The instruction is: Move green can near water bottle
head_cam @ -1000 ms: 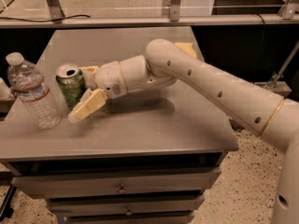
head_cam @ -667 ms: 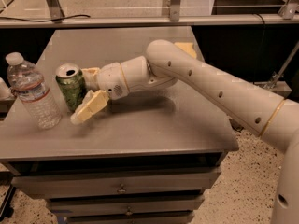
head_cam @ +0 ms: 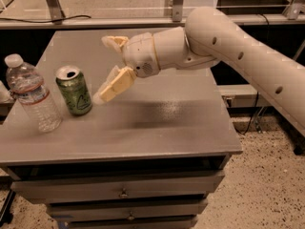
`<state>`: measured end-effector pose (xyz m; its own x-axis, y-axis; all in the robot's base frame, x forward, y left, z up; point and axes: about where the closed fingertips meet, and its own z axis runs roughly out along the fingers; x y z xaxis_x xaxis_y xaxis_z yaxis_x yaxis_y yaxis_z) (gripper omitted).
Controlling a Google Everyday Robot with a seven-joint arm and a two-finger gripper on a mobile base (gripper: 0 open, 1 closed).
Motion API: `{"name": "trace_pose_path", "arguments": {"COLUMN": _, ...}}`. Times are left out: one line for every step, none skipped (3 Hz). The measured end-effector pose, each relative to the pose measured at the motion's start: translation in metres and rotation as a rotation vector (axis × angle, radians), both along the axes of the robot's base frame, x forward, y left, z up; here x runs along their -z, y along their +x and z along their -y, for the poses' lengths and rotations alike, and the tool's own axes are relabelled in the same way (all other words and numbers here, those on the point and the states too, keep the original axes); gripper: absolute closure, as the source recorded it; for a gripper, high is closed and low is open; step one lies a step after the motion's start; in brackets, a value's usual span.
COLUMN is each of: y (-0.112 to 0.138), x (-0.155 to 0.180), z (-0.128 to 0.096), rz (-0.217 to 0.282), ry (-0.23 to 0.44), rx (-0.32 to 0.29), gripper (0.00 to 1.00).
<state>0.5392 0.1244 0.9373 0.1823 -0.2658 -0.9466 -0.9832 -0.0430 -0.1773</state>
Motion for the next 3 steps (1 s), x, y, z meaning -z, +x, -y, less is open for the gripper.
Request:
{"name": "trace_pose_path", "arguments": {"y": 0.004, "x": -0.067, "z": 0.032, "rz": 0.130, "ry": -0.046, "rx": 0.060, "gripper": 0.00}}
{"name": "trace_pose_path", "arguments": {"y": 0.009, "x": -0.128, "z": 0.056, "rz": 0.246, "ry": -0.059, "rx": 0.121, "gripper": 0.00}}
{"name": "trace_pose_path", "arguments": {"y": 0.010, "x": -0.139, "z": 0.059, "rz": 0.263, "ry": -0.052, "rx": 0.131, "gripper": 0.00}}
